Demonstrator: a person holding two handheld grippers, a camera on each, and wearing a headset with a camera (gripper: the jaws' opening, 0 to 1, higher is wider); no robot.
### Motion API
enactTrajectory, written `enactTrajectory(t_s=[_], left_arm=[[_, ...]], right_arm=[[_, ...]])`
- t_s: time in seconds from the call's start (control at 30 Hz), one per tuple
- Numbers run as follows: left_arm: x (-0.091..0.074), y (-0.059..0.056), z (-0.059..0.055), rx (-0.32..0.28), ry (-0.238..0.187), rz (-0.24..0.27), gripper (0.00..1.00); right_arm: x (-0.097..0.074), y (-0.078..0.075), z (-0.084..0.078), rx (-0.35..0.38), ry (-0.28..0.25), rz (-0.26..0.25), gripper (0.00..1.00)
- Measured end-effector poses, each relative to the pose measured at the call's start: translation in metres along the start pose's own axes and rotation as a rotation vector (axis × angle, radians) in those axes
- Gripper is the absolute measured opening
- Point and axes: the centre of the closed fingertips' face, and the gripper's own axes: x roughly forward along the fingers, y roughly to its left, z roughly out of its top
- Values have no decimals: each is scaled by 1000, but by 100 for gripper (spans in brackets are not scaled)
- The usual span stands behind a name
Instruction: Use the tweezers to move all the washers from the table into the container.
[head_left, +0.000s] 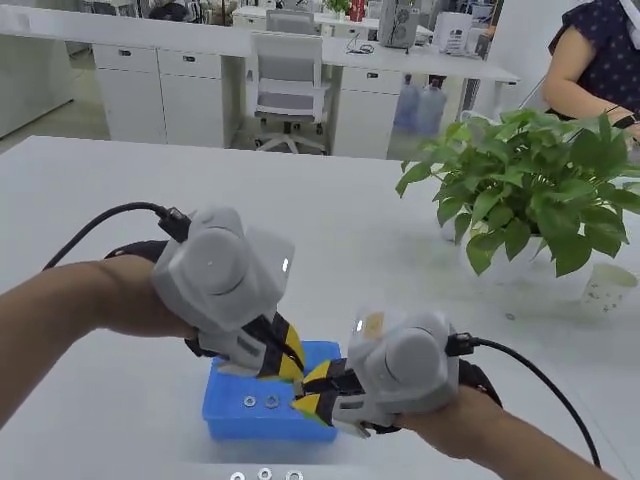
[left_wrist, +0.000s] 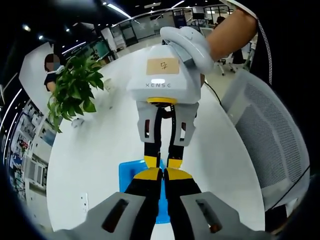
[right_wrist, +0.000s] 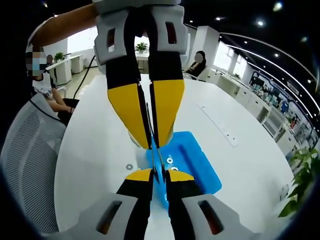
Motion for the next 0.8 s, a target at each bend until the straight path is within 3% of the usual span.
enactTrajectory(t_s=[0.8], left_arm=[[24,-30,-11,-16,11,-58,6]], right_arm=[[11,31,-26,30,26,45,12]])
